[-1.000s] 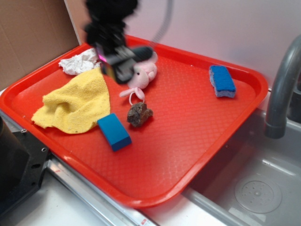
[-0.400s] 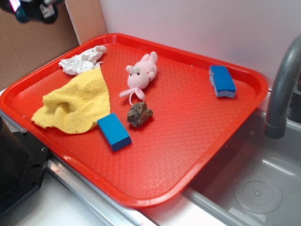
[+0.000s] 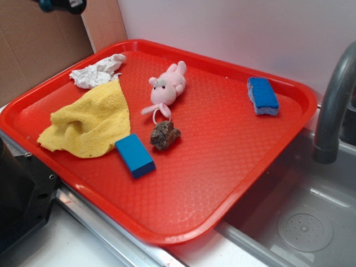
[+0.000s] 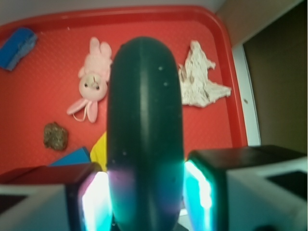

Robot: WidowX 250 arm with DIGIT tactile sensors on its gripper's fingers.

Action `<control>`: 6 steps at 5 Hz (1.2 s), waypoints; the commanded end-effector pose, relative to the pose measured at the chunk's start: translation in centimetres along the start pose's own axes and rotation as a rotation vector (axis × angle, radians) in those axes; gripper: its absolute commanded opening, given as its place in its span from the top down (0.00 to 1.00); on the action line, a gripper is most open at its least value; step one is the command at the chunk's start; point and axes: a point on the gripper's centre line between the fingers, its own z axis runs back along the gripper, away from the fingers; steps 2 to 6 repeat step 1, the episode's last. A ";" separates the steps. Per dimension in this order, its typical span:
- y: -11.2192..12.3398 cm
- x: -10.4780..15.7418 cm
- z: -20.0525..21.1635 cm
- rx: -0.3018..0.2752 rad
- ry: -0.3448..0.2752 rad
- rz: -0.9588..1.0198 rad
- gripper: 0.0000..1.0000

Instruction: Grab the plastic pickle.

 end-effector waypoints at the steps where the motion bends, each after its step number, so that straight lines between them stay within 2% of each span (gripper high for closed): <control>1: -2.3 -2.1 1.5 -0.018 -0.035 -0.004 1.00; 6: -2.3 -2.1 1.5 -0.018 -0.035 -0.004 1.00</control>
